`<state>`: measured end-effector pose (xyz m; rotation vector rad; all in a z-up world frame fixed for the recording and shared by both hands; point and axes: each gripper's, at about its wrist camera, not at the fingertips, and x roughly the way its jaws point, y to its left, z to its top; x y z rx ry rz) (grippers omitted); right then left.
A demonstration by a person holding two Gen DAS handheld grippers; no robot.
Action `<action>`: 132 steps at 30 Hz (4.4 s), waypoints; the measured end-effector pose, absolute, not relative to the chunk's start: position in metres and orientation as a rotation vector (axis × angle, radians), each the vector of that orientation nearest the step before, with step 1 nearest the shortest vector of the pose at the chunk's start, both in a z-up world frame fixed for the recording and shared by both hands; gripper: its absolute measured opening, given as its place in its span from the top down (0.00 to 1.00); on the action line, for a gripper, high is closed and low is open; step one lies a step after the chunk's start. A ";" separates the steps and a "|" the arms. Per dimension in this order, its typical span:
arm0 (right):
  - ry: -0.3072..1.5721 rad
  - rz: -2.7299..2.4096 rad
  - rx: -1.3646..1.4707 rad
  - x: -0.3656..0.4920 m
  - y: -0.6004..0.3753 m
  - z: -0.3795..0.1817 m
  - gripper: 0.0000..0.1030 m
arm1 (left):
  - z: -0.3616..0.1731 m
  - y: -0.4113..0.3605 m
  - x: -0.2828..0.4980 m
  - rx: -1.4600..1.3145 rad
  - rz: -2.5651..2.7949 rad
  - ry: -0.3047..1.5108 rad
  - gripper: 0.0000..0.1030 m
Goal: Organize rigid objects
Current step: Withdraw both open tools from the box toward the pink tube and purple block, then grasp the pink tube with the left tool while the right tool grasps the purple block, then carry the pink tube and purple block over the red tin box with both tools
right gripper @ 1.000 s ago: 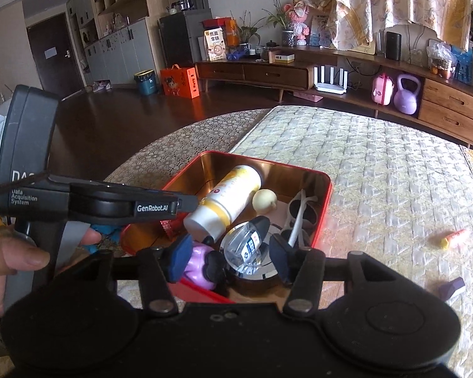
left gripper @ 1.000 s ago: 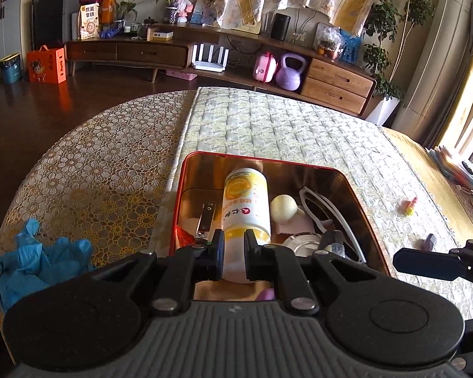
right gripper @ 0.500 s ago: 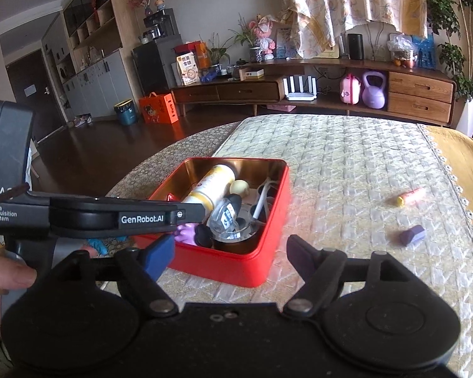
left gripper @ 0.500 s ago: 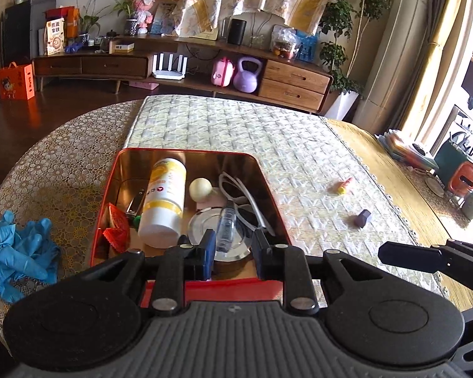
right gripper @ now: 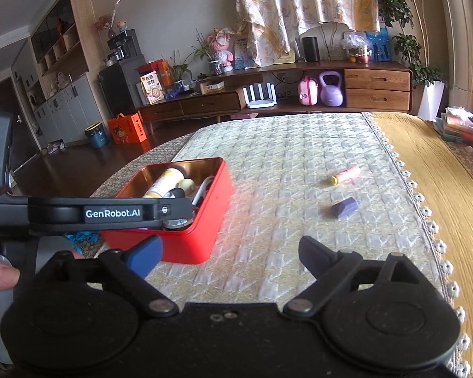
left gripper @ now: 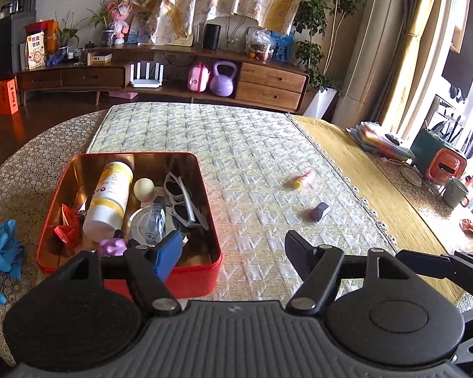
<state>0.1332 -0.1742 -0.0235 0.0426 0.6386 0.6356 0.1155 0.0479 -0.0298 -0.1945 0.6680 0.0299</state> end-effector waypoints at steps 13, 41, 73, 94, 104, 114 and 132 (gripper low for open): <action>0.628 0.569 0.021 0.161 -0.215 -0.037 0.00 | -0.024 0.002 0.159 -0.176 -0.029 0.669 0.21; 0.624 0.709 -0.134 0.280 -0.217 -0.091 0.12 | -0.096 -0.045 0.352 -0.138 -0.089 0.855 0.21; 0.639 0.727 -0.193 0.306 -0.201 -0.121 0.65 | -0.126 -0.087 0.373 0.188 -0.117 0.751 0.79; 0.619 0.618 -0.058 0.250 -0.229 -0.085 0.66 | -0.094 -0.070 0.300 0.042 -0.077 0.796 0.85; 0.589 0.610 -0.051 0.199 -0.234 -0.057 0.66 | -0.069 -0.050 0.232 -0.032 -0.060 0.783 0.85; 0.554 0.670 -0.082 0.160 -0.209 -0.026 0.66 | -0.039 -0.020 0.172 -0.107 -0.043 0.765 0.85; 0.523 0.782 -0.164 0.125 -0.123 -0.010 0.66 | -0.005 0.100 0.109 -0.241 0.128 0.653 0.85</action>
